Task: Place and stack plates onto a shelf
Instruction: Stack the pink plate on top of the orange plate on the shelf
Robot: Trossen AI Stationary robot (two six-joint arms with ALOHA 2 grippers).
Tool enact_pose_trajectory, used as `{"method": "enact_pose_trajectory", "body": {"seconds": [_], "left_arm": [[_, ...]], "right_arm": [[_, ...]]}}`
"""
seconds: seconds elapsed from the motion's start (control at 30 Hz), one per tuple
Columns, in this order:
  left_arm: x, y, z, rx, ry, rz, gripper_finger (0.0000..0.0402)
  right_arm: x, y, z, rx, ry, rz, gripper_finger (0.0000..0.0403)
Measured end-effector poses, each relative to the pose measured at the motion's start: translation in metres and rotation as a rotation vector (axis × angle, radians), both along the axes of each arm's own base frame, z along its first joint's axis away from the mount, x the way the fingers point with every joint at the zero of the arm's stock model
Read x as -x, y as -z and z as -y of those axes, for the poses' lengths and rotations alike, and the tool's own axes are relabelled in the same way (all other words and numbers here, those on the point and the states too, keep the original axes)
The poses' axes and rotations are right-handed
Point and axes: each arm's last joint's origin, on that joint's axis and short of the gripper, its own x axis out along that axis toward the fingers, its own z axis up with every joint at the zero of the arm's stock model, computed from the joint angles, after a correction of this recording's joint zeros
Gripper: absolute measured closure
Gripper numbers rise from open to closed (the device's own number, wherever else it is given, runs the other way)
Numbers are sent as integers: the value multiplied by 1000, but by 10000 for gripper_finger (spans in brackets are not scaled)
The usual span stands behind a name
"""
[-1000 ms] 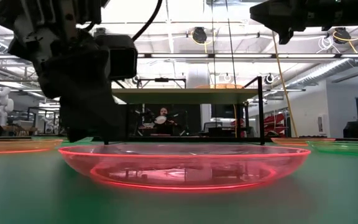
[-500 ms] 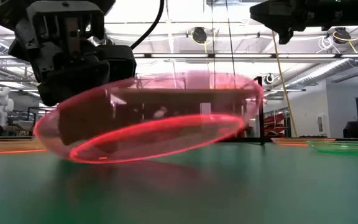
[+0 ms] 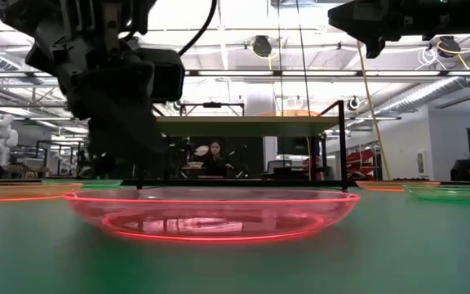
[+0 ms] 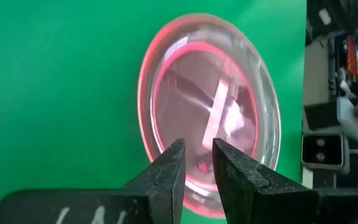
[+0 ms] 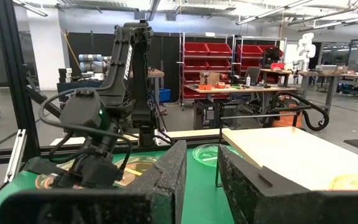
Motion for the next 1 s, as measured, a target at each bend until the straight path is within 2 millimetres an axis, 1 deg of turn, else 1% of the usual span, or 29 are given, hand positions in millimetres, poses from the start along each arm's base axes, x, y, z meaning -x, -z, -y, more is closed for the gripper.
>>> {"method": "enact_pose_trajectory", "body": {"seconds": [0.07, 0.27, 0.53, 1.0], "left_arm": [[0, 1, -1, -27, -24, -3, 317], [10, 11, -5, -82, -85, -148, 317], [9, 8, 4, -71, -57, -96, 317], [10, 8, 7, -94, -82, -84, 317]], "right_arm": [[0, 0, 0, 0, 1, 0, 324], [0, 0, 0, 0, 1, 0, 324], [0, 0, 0, 0, 2, 0, 324], [0, 0, 0, -7, 2, 1, 324]]}}
